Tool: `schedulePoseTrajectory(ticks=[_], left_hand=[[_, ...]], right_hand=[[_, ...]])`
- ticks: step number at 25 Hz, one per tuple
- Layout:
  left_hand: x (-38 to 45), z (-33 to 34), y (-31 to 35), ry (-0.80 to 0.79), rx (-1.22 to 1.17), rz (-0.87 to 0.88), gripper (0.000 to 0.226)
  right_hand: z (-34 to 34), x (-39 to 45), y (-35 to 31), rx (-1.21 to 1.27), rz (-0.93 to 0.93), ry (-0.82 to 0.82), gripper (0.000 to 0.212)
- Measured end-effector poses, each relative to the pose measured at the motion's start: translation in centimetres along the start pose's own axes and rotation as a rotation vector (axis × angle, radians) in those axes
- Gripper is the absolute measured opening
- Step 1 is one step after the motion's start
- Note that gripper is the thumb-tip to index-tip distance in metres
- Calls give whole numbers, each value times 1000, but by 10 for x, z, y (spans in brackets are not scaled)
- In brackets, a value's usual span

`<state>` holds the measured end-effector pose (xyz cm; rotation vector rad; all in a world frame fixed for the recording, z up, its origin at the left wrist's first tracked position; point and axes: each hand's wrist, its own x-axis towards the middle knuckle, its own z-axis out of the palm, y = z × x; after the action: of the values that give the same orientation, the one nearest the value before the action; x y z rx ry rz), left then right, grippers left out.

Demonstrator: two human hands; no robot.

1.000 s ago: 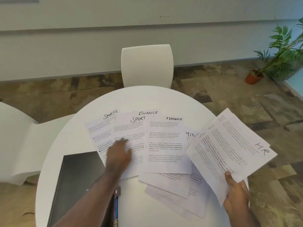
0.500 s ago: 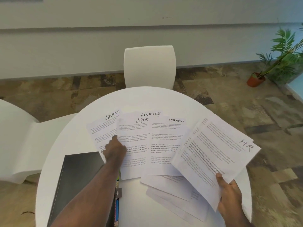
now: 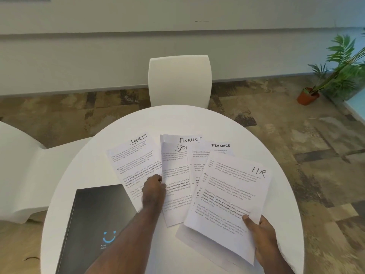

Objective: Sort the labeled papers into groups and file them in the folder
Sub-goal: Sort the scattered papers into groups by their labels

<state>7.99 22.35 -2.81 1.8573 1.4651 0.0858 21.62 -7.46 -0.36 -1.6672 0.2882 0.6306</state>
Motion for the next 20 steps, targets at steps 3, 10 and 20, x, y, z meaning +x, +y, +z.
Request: schedulePoseTrajectory(ticks=[3, 10, 20], left_hand=[[-1, -6, 2, 58, -29, 17, 9], [-3, -9, 13, 80, 74, 225, 11], [14, 11, 33, -127, 36, 18, 41]], right_hand=[[1, 1, 0, -14, -15, -4, 18], [-11, 11, 7, -15, 25, 42, 17], [-13, 23, 16, -148, 12, 77, 18]])
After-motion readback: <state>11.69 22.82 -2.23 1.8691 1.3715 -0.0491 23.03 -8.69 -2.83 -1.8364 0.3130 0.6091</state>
